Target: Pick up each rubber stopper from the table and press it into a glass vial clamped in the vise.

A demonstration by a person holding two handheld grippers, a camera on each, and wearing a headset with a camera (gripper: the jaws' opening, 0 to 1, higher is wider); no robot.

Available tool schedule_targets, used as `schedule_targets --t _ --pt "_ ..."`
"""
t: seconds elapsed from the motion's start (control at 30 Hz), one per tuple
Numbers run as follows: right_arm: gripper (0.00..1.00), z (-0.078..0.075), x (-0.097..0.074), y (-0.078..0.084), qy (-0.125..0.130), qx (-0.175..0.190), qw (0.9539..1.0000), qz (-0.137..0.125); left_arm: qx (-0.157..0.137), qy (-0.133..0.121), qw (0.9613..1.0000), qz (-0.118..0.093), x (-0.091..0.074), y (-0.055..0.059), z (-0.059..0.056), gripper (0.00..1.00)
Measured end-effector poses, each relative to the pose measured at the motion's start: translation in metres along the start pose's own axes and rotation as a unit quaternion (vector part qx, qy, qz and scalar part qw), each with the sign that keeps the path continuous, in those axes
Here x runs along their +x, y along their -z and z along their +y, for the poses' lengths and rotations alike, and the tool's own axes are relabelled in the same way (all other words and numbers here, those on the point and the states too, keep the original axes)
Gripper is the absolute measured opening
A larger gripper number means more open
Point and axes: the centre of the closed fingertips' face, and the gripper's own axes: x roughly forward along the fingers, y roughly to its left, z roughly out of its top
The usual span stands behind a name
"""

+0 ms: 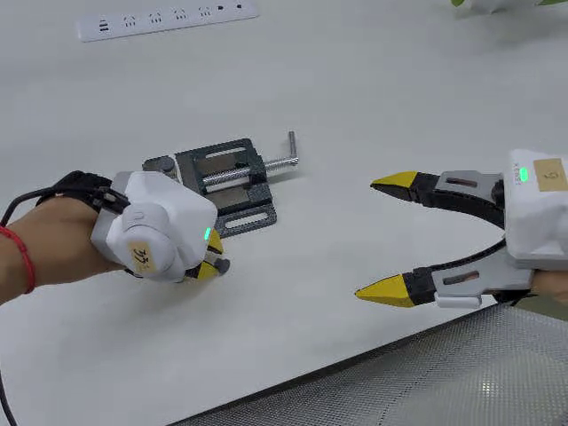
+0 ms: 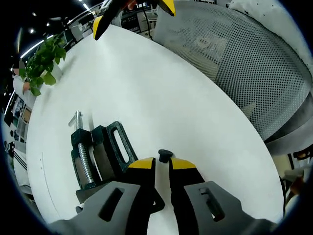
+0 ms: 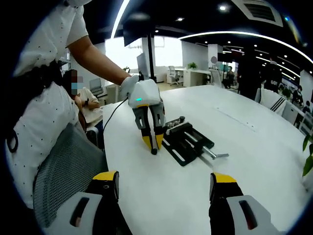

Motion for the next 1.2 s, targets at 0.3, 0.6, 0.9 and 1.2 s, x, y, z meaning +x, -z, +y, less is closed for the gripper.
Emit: schedule_targets --t 0.3,0.6,0.9,1.2 --pt "0.73 -0.0008 0.0002 -0.0006 0.003 0.002 1.0000 0.002 -0.001 0.003 1.0000 0.004 0.0019 0.0015 -0.0012 0.06" --pt "0.73 -0.0014 0.0000 -0.0014 0.005 0.002 1.0000 0.001 -0.001 0.003 1.0000 0.005 0.0041 0.0015 -0.0009 0.05" --pt "0.72 -0.0009 0.0013 -0.0007 0.005 0.004 1.0000 0.001 -0.012 -0.002 0.9999 0.005 0.0039 0.0017 -0.0013 0.05" --pt "0.71 -0.0010 0.0036 -0.0035 0.006 0.006 1.0000 0.000 -0.040 -0.011 0.9991 0.006 0.0024 0.0030 -0.0009 0.04"
